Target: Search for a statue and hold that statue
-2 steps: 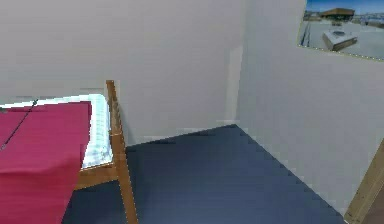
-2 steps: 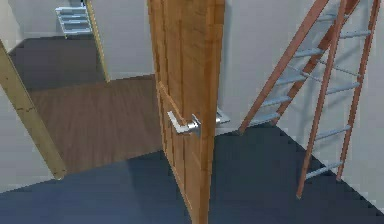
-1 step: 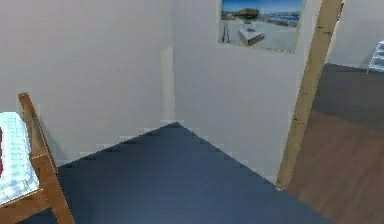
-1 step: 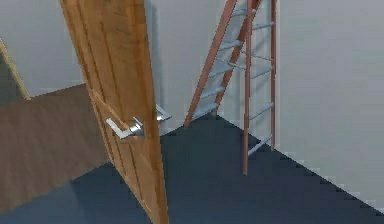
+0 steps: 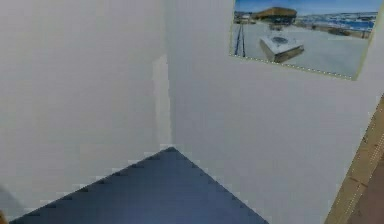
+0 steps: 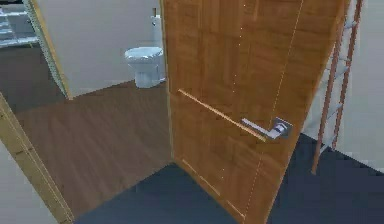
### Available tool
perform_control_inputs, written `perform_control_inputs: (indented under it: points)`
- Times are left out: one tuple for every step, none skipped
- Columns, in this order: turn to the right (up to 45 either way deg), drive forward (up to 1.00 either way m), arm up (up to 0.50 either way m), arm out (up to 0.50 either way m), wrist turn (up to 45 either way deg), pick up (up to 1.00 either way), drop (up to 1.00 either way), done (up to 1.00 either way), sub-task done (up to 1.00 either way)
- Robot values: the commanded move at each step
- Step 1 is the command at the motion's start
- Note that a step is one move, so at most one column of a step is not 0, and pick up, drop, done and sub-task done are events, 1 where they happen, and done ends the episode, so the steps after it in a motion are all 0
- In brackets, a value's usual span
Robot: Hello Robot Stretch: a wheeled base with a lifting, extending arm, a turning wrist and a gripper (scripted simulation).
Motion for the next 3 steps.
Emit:
perform_control_inputs:
  points:
    - [45.0,0.00,0.00,0.00,0.0,0.00,0.00,0.00,0.00]
    - [42.0,0.00,0.00,0.00,0.0,0.00,0.00,0.00,0.00]
    - [0.0,0.15,0.00,0.00,0.0,0.00,0.00,0.00,0.00]
